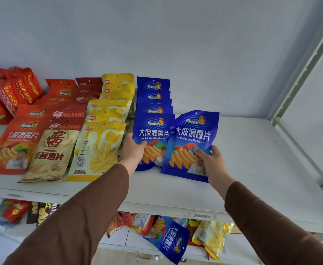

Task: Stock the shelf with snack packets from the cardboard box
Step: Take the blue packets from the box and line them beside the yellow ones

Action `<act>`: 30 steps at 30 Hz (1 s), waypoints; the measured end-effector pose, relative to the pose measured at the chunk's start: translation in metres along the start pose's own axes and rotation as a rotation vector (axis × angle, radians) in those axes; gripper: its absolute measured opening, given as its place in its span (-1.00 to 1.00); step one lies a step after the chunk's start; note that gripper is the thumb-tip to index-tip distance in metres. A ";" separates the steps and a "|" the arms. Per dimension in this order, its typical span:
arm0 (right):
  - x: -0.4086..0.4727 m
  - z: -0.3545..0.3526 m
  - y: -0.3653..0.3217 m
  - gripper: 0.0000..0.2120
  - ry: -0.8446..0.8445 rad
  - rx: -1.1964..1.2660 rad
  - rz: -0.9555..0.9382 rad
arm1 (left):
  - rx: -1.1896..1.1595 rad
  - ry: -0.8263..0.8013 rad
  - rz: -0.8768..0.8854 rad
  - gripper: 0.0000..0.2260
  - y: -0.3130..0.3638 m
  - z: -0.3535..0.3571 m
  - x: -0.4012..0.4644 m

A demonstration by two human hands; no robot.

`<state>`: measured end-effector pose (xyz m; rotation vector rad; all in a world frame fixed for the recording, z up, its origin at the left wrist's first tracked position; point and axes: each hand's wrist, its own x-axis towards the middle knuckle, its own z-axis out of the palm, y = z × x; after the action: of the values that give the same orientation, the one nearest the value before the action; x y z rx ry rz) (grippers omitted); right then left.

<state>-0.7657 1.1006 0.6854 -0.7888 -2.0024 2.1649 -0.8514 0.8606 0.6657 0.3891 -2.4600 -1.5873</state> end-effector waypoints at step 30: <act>-0.040 0.109 0.027 -0.57 -0.050 -0.121 -0.021 | 0.614 -0.095 0.576 -0.70 0.012 -0.119 -0.021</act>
<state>-0.7699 0.9823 0.6734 -0.7311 -2.1740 2.0887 -0.7972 0.7695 0.7247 -0.3116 -2.7355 -0.6308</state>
